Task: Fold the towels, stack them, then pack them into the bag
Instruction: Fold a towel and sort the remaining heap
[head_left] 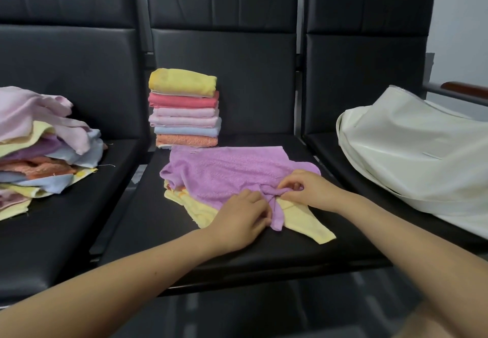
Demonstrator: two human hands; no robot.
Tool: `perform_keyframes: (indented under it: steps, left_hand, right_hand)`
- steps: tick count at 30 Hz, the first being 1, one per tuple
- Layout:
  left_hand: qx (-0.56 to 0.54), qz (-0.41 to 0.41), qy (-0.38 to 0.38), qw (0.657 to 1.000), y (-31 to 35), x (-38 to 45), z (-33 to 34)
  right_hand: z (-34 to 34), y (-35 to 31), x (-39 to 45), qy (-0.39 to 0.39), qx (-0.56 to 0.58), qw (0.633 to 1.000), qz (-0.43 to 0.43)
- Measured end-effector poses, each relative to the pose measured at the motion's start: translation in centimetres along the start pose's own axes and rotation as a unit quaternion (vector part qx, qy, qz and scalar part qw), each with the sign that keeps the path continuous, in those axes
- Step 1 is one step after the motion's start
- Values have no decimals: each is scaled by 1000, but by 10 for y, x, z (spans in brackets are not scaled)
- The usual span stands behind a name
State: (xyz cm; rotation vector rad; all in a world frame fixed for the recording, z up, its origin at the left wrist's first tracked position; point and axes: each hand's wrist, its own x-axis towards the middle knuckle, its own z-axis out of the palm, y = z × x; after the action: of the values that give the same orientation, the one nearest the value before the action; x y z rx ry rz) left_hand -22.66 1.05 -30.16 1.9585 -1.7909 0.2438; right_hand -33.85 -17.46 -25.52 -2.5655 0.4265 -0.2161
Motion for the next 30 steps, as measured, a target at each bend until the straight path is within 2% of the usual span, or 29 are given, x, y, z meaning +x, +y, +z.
perform_keyframes:
  steps: [4, 6, 8, 10, 12, 15, 17, 19, 21, 22, 23, 25, 27, 30]
  left_hand:
    - [37, 24, 19, 999, -2, -2, 8]
    - [-52, -11, 24, 998, -2, -1, 1]
    - [-191, -83, 64, 976, 4, 4, -16]
    - [-308, -183, 118, 926, 5, 12, -40]
    - [-400, -274, 160, 860, -2, 20, -61]
    - [-490, -344, 226, 768, -19, 32, -88]
    - [-489, -384, 270, 736, -32, 38, -98]
    - [-449, -403, 290, 743, -42, 38, -97]
    - [-430, -414, 270, 755, -52, 36, -89]
    - [-432, -429, 249, 753, -57, 34, -83]
    - [-439, -445, 227, 747, -62, 33, -78]
    - [-444, -481, 197, 730, -73, 29, -73]
    - [-460, -506, 183, 706, -82, 26, -72]
    - [-486, -520, 198, 674, -91, 21, -77]
  right_hand:
    - [-6, 3, 6, 4, 26, 1000, 4]
    - [-13, 2, 8, 28, 92, 995, 11]
    - [-24, -3, 8, 77, 177, 981, 16]
    - [-34, -9, 9, 140, 213, 967, 24]
    - [-40, -15, 14, 175, 258, 950, 32]
    - [-47, -31, 20, 181, 382, 906, 24]
    - [-47, -39, 24, 160, 400, 903, 16]
    - [-38, -42, 32, 172, 286, 942, 26]
    - [-21, -38, 40, 202, 57, 977, 42]
    - [-9, -37, 41, 204, -39, 978, 38]
    - [0, -38, 40, 209, -92, 973, 23]
    - [12, -48, 32, 230, -84, 969, -37]
    - [19, -65, 22, 175, -67, 979, -83]
    - [32, -84, 12, 20, -216, 973, -81]
